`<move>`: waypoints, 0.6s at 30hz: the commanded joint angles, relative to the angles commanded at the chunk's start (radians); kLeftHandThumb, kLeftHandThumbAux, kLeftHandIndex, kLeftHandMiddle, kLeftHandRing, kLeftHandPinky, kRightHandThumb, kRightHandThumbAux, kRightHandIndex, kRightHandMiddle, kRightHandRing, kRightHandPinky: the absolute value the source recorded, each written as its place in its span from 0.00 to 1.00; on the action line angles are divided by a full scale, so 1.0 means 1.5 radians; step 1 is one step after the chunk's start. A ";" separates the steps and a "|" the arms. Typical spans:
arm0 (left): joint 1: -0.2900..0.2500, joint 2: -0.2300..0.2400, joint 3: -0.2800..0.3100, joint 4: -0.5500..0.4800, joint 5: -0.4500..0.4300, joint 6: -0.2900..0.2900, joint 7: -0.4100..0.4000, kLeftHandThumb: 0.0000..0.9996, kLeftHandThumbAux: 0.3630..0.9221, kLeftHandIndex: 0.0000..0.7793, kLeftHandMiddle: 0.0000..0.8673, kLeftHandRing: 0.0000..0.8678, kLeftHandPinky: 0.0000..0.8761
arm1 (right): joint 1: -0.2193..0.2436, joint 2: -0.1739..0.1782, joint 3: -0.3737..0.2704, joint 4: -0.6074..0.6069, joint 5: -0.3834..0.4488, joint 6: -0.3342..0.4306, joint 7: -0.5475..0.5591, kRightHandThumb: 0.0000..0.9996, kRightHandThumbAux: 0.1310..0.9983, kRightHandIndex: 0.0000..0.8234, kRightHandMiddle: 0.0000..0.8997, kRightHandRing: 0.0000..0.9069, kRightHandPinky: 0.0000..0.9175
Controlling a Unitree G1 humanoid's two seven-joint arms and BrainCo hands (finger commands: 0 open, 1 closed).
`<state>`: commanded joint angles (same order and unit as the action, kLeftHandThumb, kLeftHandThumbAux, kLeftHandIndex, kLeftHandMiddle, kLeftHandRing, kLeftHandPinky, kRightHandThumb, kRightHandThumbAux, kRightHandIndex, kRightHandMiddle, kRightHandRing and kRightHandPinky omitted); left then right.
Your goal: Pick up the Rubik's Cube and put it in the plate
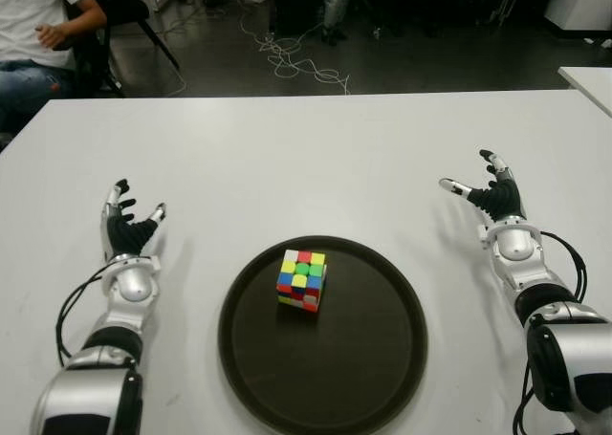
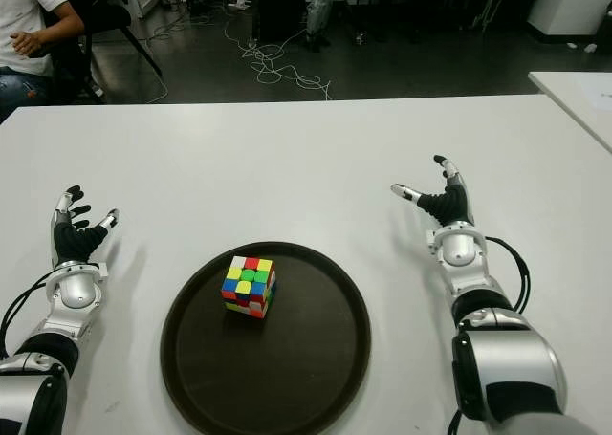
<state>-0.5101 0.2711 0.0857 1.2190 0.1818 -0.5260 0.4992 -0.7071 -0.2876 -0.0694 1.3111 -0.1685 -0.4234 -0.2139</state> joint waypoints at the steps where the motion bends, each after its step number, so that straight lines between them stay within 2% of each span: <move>1: 0.000 0.000 0.000 0.000 0.000 0.000 -0.001 0.03 0.72 0.15 0.18 0.21 0.23 | 0.000 0.000 -0.001 0.000 0.001 0.001 0.001 0.00 0.60 0.10 0.05 0.02 0.00; 8: -0.001 0.000 -0.003 -0.001 0.004 0.005 0.001 0.03 0.70 0.15 0.19 0.22 0.28 | 0.000 0.002 -0.002 -0.002 0.002 0.001 0.002 0.00 0.58 0.11 0.05 0.01 0.01; 18: -0.001 0.000 -0.004 0.000 0.006 0.007 0.005 0.02 0.72 0.14 0.17 0.20 0.23 | 0.001 0.000 0.003 -0.003 -0.002 -0.005 0.007 0.00 0.57 0.15 0.07 0.04 0.01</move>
<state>-0.5121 0.2715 0.0797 1.2186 0.1906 -0.5155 0.5064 -0.7061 -0.2873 -0.0650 1.3070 -0.1713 -0.4307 -0.2040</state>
